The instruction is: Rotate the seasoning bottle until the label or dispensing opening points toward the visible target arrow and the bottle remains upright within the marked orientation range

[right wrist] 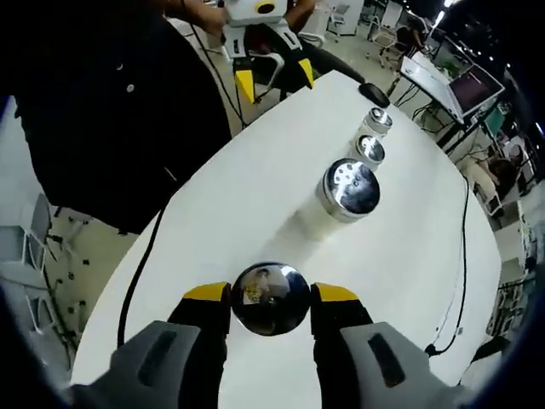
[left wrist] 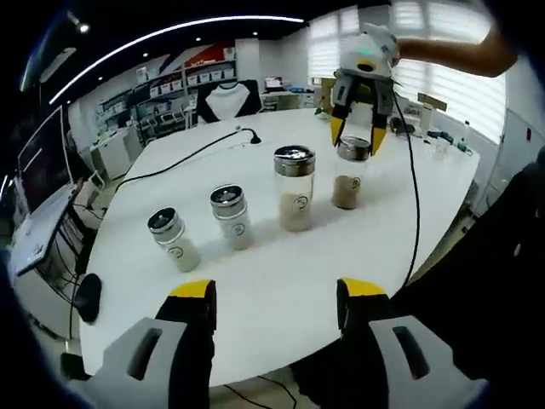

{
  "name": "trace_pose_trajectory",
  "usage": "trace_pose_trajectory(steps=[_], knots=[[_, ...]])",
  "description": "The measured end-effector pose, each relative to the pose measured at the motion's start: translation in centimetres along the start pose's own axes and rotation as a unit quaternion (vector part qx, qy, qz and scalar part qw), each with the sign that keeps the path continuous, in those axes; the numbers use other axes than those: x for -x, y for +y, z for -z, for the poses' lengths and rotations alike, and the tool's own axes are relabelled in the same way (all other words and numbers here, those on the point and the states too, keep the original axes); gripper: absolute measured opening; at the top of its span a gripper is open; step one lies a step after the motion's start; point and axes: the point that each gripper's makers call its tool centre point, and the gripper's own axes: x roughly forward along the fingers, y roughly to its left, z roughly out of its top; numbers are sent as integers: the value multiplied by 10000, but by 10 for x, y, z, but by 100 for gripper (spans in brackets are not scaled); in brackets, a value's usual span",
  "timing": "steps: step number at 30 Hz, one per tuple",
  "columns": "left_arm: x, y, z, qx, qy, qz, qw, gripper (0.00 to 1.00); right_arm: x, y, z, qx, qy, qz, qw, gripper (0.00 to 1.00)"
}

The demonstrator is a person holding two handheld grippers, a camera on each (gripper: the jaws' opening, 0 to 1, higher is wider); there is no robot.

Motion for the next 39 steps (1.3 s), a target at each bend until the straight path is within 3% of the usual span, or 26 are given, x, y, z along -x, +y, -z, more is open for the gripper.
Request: trace_pose_trajectory(steps=[6,9,15,16,19,21,24,29,30,33,34,35,37,39], knots=[[-1,-9,-6,-4,-86,121,9999,62,0,-1,2,287,205,19,9994,35],[-2,-9,-7,-9,-90,110,9999,63,1,-8,1,310,244,328,9987,42],[-1,-7,-9,261,-198,90,9994,64,4,-16,-5,-534,-269,1005,9931,46],[-1,-7,-7,308,-190,87,9993,64,8,-15,-6,-995,-540,1317,9848,47],[-1,-9,-6,380,-189,140,9990,67,12,-13,-7,-1384,-811,1690,9725,49],[1,-14,-8,354,-216,137,9990,68,18,-10,-10,-1706,-1047,2003,9591,51],[3,-13,-12,342,-300,120,9989,69,29,-4,-15,-2326,-1513,2452,9289,53],[7,-13,-29,624,-662,4,9959,73,42,11,-23,-3462,-2330,2907,8610,58],[7,-12,-30,633,-681,-11,9957,74,42,12,-23,-3505,-2351,2938,8577,59],[11,-11,-35,705,-725,-77,9948,74,46,22,-26,-3770,-2505,3202,8322,60],[12,-10,-35,709,-733,-100,9947,74,46,27,-25,-4025,-2568,3359,8119,60],[14,-9,-34,709,-732,-100,9947,74,46,31,-27,-4101,-2609,3395,8053,60],[17,-9,-34,697,-732,-81,9948,74,44,42,-26,-4374,-2593,3657,7795,60],[20,-9,-31,656,-718,-30,9952,74,40,50,-31,-4505,-2660,3674,7690,60]])
